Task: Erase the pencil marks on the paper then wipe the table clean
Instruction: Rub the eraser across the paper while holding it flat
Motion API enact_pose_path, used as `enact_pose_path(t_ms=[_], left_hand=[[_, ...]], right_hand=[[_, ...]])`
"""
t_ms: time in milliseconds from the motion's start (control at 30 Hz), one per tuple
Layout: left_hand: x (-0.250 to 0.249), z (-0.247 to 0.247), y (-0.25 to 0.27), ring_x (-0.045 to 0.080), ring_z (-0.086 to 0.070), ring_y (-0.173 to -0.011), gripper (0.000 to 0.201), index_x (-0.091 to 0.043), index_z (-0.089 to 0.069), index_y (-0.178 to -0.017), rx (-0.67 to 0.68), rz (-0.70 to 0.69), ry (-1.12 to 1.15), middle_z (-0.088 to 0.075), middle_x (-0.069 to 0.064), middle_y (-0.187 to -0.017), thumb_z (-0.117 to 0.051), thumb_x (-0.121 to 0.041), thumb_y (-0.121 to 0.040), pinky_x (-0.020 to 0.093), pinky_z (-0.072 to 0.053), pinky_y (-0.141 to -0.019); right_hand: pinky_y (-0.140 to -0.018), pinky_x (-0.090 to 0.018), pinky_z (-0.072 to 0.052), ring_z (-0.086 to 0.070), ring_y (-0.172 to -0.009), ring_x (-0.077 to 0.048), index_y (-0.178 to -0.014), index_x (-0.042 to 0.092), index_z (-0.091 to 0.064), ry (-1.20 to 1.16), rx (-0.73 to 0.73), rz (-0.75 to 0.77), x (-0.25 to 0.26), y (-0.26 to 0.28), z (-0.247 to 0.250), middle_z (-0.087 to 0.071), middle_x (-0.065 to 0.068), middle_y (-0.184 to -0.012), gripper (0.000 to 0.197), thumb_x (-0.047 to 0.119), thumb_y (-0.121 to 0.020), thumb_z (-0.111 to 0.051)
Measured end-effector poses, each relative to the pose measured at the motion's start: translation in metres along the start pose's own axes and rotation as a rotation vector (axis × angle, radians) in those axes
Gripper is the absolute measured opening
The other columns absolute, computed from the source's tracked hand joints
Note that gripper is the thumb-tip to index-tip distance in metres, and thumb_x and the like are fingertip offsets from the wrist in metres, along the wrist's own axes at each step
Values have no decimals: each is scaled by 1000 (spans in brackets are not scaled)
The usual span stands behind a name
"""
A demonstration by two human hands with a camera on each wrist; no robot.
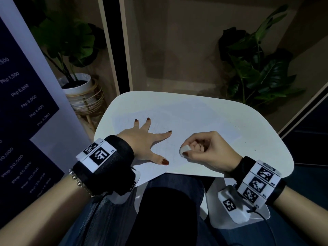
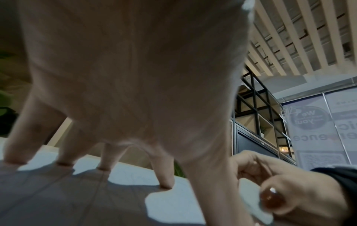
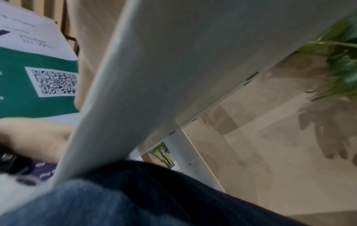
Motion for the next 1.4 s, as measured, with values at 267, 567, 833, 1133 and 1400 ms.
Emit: enact_pose_path(t_ms=[267, 567, 833, 1133, 1400], left_hand=[[-1, 1, 0, 44, 15, -146, 95, -58, 10, -147, 7, 16, -11, 24, 12, -160, -50, -79, -76, 54, -25, -116], [-17, -3, -6, 51, 8, -145, 91, -55, 16, -147, -51, 128, -31, 22, 18, -160, -34, -86, -77, 54, -32, -113], [-14, 10, 2, 35, 19, -147, 92, -50, 5, -151, 87, -149, -51, 23, -1, -161, -61, -57, -88, 57, -13, -118], [-28, -1, -6, 21, 19, -149, 88, -53, 7, -149, 39, -285, -97, 24, -11, -160, -56, -61, -87, 52, -28, -115], [-26, -3, -6, 19, 23, -148, 86, -54, 12, -148, 60, -267, -125, 29, -12, -158, -49, -64, -89, 58, -13, -118]], right_hand=[[-66, -36, -45, -49, -66, -21, -80, 13, -76, 17, 2, -6, 3, 3, -1, -58, -29, -74, 7, 13, -74, -80], [-82, -36, -59, -44, -48, -11, -84, -16, -59, -409, -372, -78, -8, 2, 9, -39, -1, -52, 12, -8, -89, -66], [-78, -34, -54, -36, -58, -21, -83, -8, -65, -295, -381, -59, -12, 3, 13, -42, -11, -65, 8, -3, -87, -71], [-56, -23, -40, -47, -58, -12, -79, 11, -72, 68, -215, 7, 5, 20, -1, -61, -3, -62, 8, 12, -79, -81], [-53, -21, -38, -40, -52, -11, -76, 10, -72, 41, -371, 15, -2, 16, 14, -55, 3, -59, 10, 12, -82, -79]])
Point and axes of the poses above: each hand's wrist, its own y-axis away from the middle knuckle, its own z-axis out of the back of the hand, x = y × z, the point moved 4 cm from there along -y, towards the middle knuckle
